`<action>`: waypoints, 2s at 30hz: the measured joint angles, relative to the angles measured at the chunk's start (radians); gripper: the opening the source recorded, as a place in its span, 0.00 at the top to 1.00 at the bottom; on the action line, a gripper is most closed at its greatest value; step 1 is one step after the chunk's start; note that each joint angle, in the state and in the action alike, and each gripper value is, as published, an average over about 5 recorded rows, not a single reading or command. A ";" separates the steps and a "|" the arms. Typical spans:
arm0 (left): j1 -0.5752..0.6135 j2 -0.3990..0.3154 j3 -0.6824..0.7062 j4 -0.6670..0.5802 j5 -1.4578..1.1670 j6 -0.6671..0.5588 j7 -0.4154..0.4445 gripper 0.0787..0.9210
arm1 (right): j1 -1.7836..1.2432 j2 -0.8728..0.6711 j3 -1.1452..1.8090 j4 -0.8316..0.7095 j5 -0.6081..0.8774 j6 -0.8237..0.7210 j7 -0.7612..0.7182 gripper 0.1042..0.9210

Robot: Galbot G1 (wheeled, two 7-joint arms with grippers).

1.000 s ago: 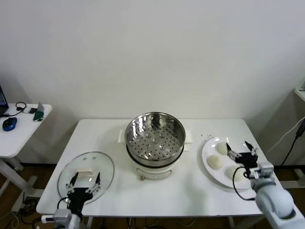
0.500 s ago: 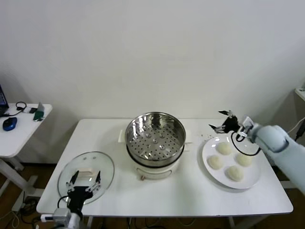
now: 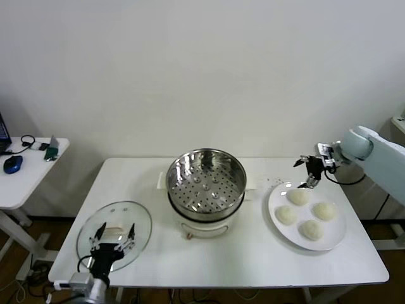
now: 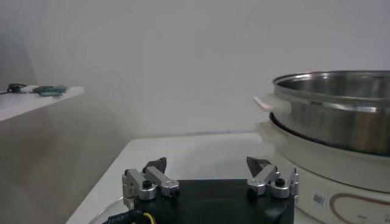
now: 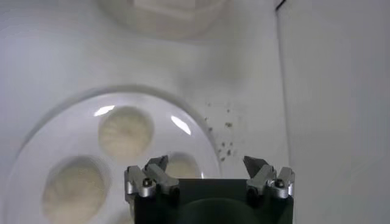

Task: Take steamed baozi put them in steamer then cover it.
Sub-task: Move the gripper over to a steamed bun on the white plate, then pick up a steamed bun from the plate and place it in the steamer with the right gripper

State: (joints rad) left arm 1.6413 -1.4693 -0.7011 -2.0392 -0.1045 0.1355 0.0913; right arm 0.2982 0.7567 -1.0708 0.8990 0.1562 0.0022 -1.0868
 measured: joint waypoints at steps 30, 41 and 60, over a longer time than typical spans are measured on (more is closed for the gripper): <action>0.006 0.026 -0.018 0.040 -0.031 -0.010 0.001 0.12 | -0.160 0.257 0.153 -0.415 -0.239 0.081 -0.056 0.12; 0.009 0.028 -0.021 0.044 -0.034 -0.011 0.001 0.12 | -0.190 0.285 0.236 -0.485 -0.301 0.106 -0.043 0.25; -0.001 0.034 -0.019 0.053 -0.036 -0.011 0.000 0.12 | -0.133 0.268 0.213 -0.450 -0.269 0.161 -0.053 0.48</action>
State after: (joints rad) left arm 1.6405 -1.4351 -0.7197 -1.9861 -0.1403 0.1245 0.0912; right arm 0.1655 1.0243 -0.8573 0.4493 -0.1127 0.1634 -1.1394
